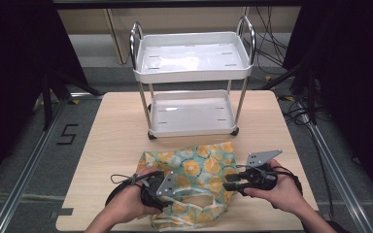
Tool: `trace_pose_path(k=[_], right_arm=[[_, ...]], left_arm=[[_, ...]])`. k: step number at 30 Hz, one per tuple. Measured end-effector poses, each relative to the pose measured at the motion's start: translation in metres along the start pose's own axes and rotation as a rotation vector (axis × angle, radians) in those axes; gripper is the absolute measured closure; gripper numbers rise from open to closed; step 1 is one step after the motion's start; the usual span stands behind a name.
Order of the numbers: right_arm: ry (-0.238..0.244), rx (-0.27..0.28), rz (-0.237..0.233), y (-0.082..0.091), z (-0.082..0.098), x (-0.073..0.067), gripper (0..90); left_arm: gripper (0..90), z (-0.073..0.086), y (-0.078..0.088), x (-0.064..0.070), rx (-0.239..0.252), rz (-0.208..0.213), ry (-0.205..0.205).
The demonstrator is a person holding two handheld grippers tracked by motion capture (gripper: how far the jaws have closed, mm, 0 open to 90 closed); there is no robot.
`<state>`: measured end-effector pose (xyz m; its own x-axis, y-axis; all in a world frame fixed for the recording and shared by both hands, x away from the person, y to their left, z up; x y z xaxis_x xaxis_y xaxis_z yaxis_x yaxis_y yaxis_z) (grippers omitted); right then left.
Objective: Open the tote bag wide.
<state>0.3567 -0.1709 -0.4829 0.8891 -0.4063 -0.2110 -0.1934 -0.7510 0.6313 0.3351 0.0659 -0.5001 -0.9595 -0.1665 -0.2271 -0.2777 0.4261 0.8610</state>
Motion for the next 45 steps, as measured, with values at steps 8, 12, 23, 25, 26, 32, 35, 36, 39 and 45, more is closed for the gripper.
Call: trace_pose_path(k=[8, 12, 23, 25, 26, 32, 35, 36, 39, 45], right_arm=[[-0.014, -0.006, -0.007, 0.000, 0.000, -0.002, 64.1], [-0.008, 0.005, -0.011, 0.000, -0.003, -0.007, 64.1], [0.056, 0.014, -0.038, 0.003, -0.007, -0.013, 65.6], [0.087, 0.017, -0.051, 0.003, -0.008, -0.015, 66.6], [0.091, 0.002, -0.061, 0.003, -0.007, -0.017, 67.0], [0.141, -0.025, -0.107, -0.002, -0.005, -0.029, 68.9], [0.178, -0.044, -0.121, -0.002, -0.003, -0.032, 69.0], [0.205, -0.067, -0.129, -0.003, 0.000, -0.034, 68.1], [0.232, -0.103, -0.130, -0.003, 0.005, -0.032, 65.1], [0.252, -0.141, -0.075, 0.002, 0.015, -0.023, 56.1]], left_arm=[[55.8, 0.006, 0.002, 0.004, -0.029, 0.022, -0.016], [65.1, 0.008, 0.003, 0.004, -0.028, 0.029, -0.017], [88.4, 0.006, 0.011, -0.002, 0.009, 0.012, 0.043], [88.8, 0.004, 0.014, -0.003, 0.037, -0.004, 0.077], [88.8, 0.004, 0.016, -0.005, 0.049, -0.008, 0.095], [88.9, 0.003, 0.019, -0.013, 0.100, -0.052, 0.168], [89.0, 0.003, 0.020, -0.016, 0.111, -0.073, 0.182], [89.0, 0.004, 0.020, -0.018, 0.115, -0.087, 0.199], [89.0, 0.005, 0.020, -0.020, 0.116, -0.094, 0.205], [89.0, 0.010, 0.018, -0.026, 0.129, -0.115, 0.252]])
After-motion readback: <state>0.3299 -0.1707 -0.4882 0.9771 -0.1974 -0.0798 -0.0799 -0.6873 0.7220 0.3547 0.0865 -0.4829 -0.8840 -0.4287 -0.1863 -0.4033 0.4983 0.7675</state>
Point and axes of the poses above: each handheld gripper's, and its own axes: y roughly backward along the jaws, z roughly out of its underside, x roughly to its right, the point moved 8 cm from there along -y, roughly forward along the jaws
